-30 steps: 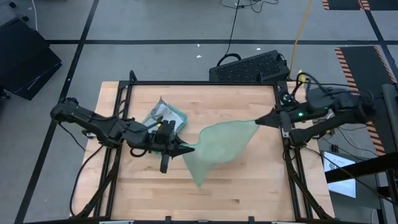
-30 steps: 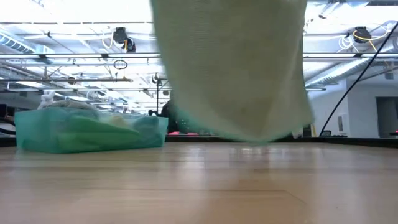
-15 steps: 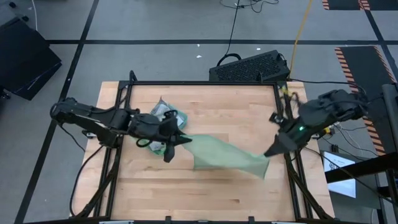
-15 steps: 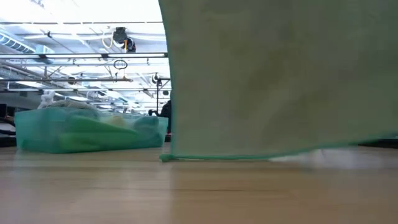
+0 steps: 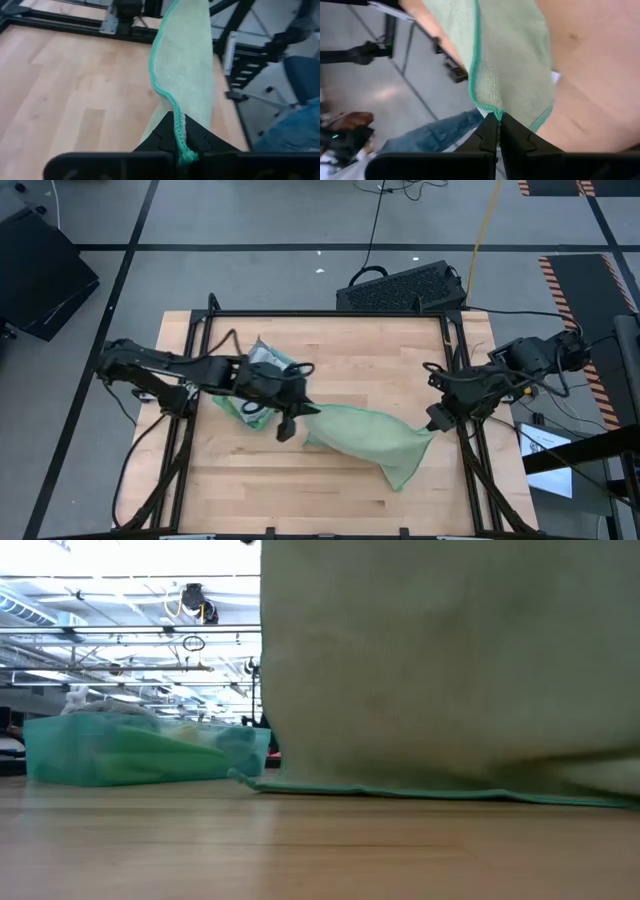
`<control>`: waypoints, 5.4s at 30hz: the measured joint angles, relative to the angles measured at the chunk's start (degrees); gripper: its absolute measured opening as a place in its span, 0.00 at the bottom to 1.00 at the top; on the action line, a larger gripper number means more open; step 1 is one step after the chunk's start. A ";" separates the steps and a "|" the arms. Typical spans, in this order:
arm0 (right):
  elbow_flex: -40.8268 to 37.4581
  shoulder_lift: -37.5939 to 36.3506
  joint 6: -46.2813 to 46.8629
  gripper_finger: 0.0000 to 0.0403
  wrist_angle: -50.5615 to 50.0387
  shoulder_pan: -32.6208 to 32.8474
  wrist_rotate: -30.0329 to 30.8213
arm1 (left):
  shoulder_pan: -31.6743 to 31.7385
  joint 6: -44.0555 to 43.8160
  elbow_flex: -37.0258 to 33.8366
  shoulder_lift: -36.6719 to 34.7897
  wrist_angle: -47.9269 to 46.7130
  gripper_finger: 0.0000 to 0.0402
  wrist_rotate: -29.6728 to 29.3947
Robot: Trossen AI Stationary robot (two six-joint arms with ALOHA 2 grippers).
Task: Fold microfiber towels
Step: Fold the light green microfiber cloth
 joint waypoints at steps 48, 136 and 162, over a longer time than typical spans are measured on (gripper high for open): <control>-24.90 -15.06 -16.63 0.01 -7.45 -15.57 2.62 | 15.64 -1.66 -1.72 10.24 12.17 0.02 8.91; -50.45 -18.55 -14.96 0.01 25.76 -28.17 -4.41 | 7.86 -8.88 -11.12 12.79 11.44 0.02 1.69; -66.60 -18.18 2.32 0.01 46.18 -12.38 -3.02 | 5.25 -13.24 -11.14 18.28 13.57 0.04 1.66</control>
